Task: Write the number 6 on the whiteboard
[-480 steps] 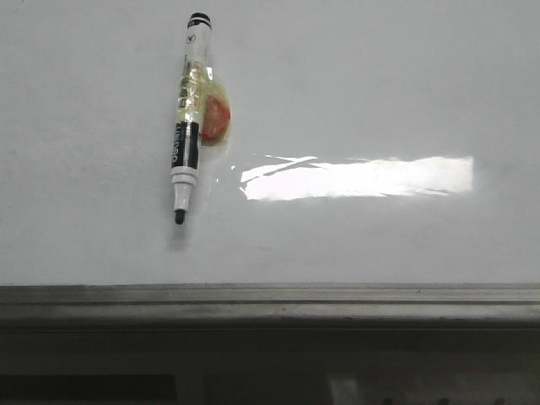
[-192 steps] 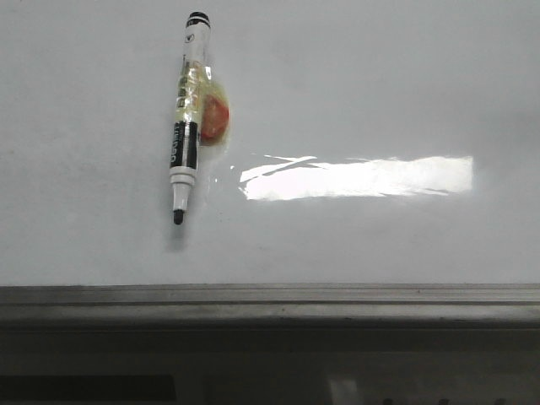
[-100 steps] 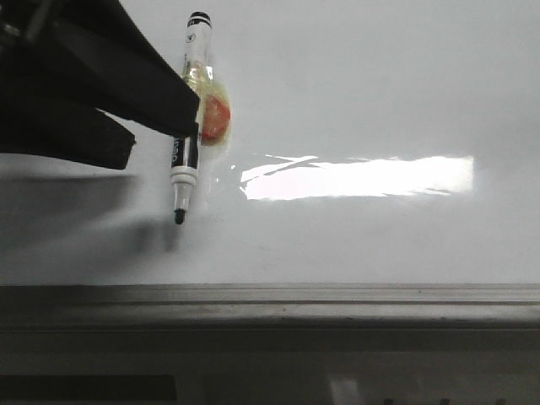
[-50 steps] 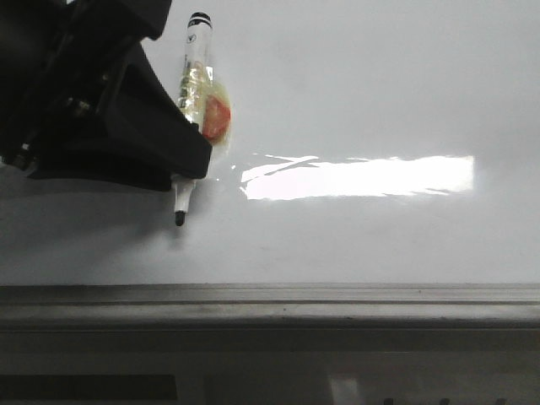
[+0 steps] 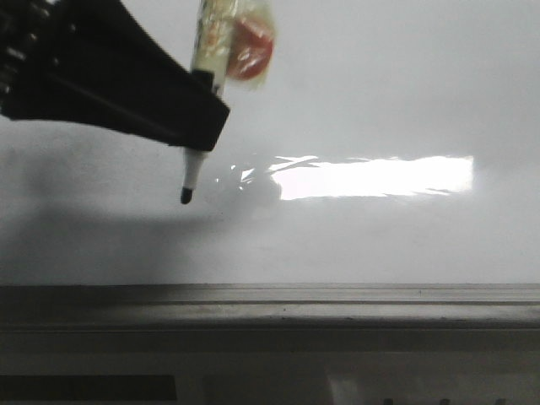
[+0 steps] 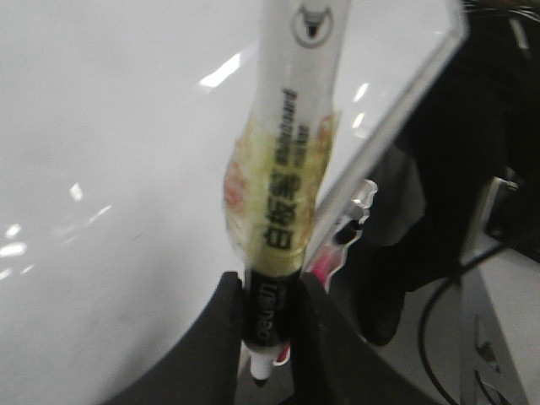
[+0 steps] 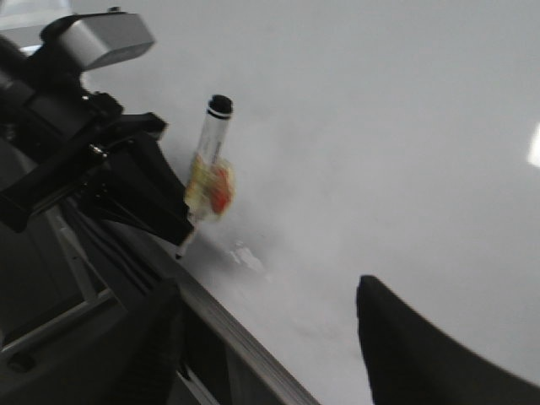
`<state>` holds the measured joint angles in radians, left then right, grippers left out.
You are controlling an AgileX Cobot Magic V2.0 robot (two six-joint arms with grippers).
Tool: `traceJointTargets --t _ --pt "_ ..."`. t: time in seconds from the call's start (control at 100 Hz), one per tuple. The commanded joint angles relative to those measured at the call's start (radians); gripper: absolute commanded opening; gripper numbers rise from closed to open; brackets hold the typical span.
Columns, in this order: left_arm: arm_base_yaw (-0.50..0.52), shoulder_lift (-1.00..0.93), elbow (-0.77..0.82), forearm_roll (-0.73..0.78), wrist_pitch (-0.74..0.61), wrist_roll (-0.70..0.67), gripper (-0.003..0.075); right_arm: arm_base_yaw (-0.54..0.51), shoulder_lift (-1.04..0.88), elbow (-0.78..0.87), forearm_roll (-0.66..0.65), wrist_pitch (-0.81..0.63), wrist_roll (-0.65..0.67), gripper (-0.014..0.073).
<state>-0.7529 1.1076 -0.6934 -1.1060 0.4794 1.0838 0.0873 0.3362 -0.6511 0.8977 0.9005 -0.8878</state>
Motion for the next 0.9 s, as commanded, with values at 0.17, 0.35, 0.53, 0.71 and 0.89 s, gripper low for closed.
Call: traceJointTargets --t 0.17,0.35,0.53,0.71,0.89 --pt "-0.003 0.006 -0.026 -0.362 0.267 0.561 -0.002 0.17 0.17 -0.033 0.253 -0.048 -0.319 0.0406" --pt "-0.003 0.06 -0.026 -0.356 0.384 0.648 -0.002 0.314 0.304 -0.033 0.349 -0.051 -0.477 0.0407" --pt "-0.003 0.088 -0.026 -0.356 0.426 0.654 -0.002 0.413 0.43 -0.033 0.388 -0.086 -0.562 0.0407" --pt "-0.003 0.088 -0.026 -0.356 0.426 0.654 -0.002 0.459 0.521 -0.033 0.404 -0.107 -0.584 0.0407" --pt "-0.003 0.088 -0.026 -0.356 0.43 0.654 -0.002 0.485 0.563 -0.033 0.438 -0.105 -0.67 0.0354"
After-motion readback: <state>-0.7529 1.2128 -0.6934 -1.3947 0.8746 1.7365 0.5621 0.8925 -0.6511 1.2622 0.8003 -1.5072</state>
